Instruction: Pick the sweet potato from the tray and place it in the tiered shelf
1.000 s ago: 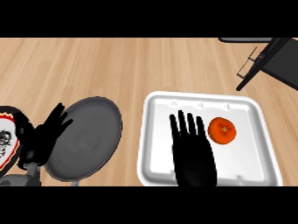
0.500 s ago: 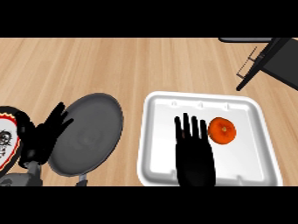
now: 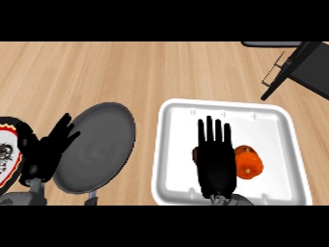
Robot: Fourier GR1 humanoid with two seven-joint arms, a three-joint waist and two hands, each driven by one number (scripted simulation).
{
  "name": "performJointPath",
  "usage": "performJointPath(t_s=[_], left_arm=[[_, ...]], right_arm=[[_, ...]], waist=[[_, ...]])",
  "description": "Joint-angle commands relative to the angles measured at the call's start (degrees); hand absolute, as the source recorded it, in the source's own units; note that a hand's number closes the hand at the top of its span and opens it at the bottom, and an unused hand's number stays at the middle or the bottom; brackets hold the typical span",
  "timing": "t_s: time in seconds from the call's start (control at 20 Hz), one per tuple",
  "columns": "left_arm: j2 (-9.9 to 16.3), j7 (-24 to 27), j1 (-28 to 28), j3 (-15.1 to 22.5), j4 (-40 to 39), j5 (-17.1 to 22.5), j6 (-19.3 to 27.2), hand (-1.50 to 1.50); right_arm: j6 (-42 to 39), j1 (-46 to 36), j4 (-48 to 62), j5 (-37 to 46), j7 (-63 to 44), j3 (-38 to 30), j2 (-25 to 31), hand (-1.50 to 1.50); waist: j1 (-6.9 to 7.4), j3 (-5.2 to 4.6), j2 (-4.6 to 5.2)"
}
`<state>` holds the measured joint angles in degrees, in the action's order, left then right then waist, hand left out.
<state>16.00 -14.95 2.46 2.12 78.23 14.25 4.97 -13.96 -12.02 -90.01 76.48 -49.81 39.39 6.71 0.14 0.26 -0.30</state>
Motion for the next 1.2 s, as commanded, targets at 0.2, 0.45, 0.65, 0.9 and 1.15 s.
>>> performJointPath(t_s=[0.2,0.45,0.65,0.9,1.15], left_arm=[[-0.22,-4.47,1.05,-1.65,1.12,-0.97,-1.29,0.00],[-3.13,-0.33,2.56,-1.59,-3.31,-3.50,-0.11,0.00],[-2.69,-0.03,0.05,-1.12,-1.78,-3.23,-0.52,0.00],[-1.11,0.60,-2.80,-2.70,0.28,-2.20,-3.30,0.00],[-3.52,-3.27,1.59,-1.56,0.27,-3.59,0.37,0.00]], right_arm=[[7.19,-1.31,8.69,1.45,8.06,-5.55,-0.61,-1.50],[8.23,-0.21,11.74,1.92,10.10,-4.79,-2.94,-1.50],[-4.26,-0.06,11.88,2.60,11.17,1.53,-0.54,1.50],[4.18,2.13,12.21,-0.65,18.27,-1.68,-0.11,1.50],[8.19,1.97,9.67,-7.99,17.51,-13.46,-1.65,1.50]], waist=[[0.01,-0.24,0.31],[-0.10,-0.25,0.35],[0.14,-0.29,0.31],[0.13,-0.24,0.29],[-0.77,-0.16,0.41]])
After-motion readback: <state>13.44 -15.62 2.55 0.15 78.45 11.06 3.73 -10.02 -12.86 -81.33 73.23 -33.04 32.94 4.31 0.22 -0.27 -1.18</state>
